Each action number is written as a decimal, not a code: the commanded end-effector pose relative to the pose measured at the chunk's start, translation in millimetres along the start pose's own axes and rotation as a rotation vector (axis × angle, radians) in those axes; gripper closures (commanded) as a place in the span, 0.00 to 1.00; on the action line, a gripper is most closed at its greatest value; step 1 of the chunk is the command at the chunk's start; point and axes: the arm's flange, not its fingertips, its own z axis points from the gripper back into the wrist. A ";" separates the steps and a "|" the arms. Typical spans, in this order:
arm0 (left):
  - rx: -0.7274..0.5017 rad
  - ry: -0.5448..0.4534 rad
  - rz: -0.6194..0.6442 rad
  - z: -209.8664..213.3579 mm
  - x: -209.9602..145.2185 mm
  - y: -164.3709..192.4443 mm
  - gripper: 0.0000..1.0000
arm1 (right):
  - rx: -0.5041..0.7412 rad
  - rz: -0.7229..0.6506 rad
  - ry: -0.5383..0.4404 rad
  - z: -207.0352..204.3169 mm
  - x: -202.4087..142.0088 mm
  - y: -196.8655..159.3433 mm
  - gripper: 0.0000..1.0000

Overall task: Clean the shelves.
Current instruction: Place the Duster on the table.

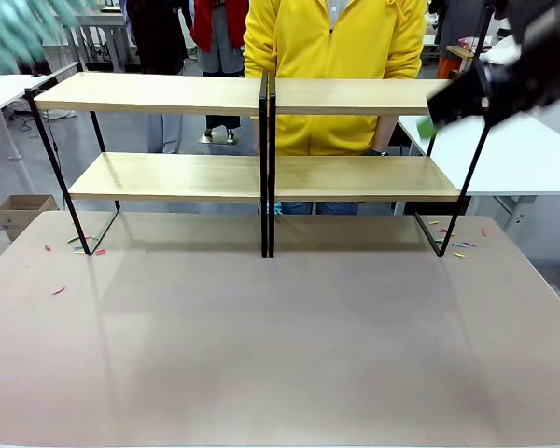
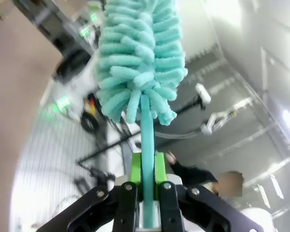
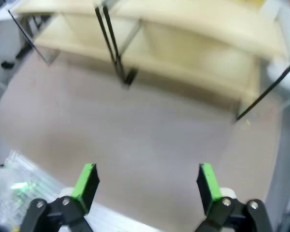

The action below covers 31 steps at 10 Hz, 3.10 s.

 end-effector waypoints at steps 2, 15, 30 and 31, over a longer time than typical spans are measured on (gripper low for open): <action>-0.015 0.193 0.170 7.9 -14.3 61.3 0.88 | 0.522 -0.390 0.404 -41.9 -54.6 -134.3 0.00; 0.460 0.457 0.108 1.1 -44.0 248.0 0.88 | 0.930 -0.759 0.803 -157.2 -135.6 -227.0 0.00; 0.598 0.027 0.065 32.8 -36.5 188.0 0.00 | 0.886 -0.719 0.741 -154.8 -143.4 -207.0 0.00; 0.666 -0.136 0.081 35.6 -38.4 173.0 0.00 | 0.901 -0.715 0.685 -146.3 -139.2 -200.3 0.00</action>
